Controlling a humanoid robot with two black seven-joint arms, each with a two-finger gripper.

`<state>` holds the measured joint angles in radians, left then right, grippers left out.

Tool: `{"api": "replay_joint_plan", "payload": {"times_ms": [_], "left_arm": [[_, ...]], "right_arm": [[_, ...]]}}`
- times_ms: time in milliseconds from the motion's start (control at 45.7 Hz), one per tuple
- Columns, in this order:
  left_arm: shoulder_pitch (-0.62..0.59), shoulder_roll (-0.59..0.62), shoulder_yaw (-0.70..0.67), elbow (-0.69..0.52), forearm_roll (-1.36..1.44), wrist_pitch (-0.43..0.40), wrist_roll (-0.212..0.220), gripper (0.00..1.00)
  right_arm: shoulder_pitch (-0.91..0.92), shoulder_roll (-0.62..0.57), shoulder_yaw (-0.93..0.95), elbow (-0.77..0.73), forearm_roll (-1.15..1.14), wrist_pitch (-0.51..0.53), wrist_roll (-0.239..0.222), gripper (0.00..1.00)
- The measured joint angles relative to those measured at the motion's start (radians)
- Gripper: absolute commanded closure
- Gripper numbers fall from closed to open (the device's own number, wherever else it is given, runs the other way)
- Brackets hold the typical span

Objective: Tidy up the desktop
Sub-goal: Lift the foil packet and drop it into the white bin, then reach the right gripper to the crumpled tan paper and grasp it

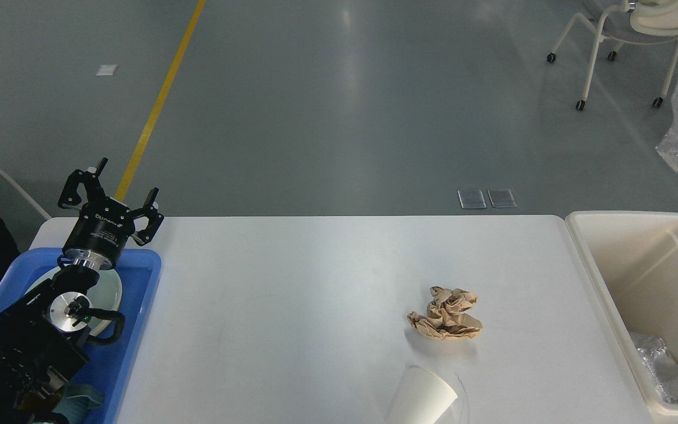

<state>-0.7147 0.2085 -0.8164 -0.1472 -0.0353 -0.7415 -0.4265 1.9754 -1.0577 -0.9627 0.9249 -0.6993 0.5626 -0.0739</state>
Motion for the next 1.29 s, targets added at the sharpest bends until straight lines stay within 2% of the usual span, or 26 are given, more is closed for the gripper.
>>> {"api": "replay_joint_plan", "payload": {"times_ms": [109,197,328,460,482,504,526,569,591,876,1029,1117,1292], "left_arm": [[0.0,0.0,0.0,0.0,0.0,0.001,0.0,0.0],[0.0,0.0,0.0,0.0,0.0,0.001,0.0,0.0],[0.0,0.0,0.0,0.0,0.0,0.001,0.0,0.0],[0.0,0.0,0.0,0.0,0.0,0.001,0.0,0.0],[0.0,0.0,0.0,0.0,0.0,0.001,0.0,0.0],[0.0,0.0,0.0,0.0,0.0,0.0,0.0,0.0],[0.0,0.0,0.0,0.0,0.0,0.0,0.0,0.0],[0.0,0.0,0.0,0.0,0.0,0.0,0.0,0.0],[0.0,0.0,0.0,0.0,0.0,0.0,0.0,0.0],[-0.001,0.0,0.0,0.0,0.0,-0.001,0.0,0.0],[-0.001,0.0,0.0,0.0,0.0,-0.001,0.0,0.0],[-0.001,0.0,0.0,0.0,0.0,-0.001,0.0,0.0],[-0.001,0.0,0.0,0.0,0.0,-0.001,0.0,0.0]], "right_arm": [[-0.294,0.009,0.007,-0.108,0.002,-0.239,0.025,1.0],[-0.543,0.081,0.033,-0.199,0.049,-0.407,0.051,1.0],[-0.838,0.208,0.081,-0.326,0.24,-0.53,0.063,1.0],[-1.138,0.429,0.097,-0.638,0.441,-0.587,0.09,1.0],[-1.188,0.47,0.098,-0.7,0.47,-0.589,0.1,0.97],[-1.221,0.498,0.099,-0.74,0.49,-0.59,0.106,0.81],[-1.247,0.52,0.1,-0.772,0.505,-0.591,0.112,0.58],[-1.284,0.553,0.1,-0.816,0.529,-0.592,0.119,0.06],[-1.293,0.562,0.1,-0.827,0.535,-0.593,0.121,0.0],[-1.293,0.571,0.1,-0.838,0.557,-0.579,0.126,0.0],[-1.177,0.541,0.091,-0.743,0.552,-0.549,0.127,0.0],[-1.013,0.48,0.055,-0.6,0.532,-0.516,0.127,0.0],[-0.499,0.347,-0.154,-0.075,0.413,-0.419,0.126,0.0]]}}
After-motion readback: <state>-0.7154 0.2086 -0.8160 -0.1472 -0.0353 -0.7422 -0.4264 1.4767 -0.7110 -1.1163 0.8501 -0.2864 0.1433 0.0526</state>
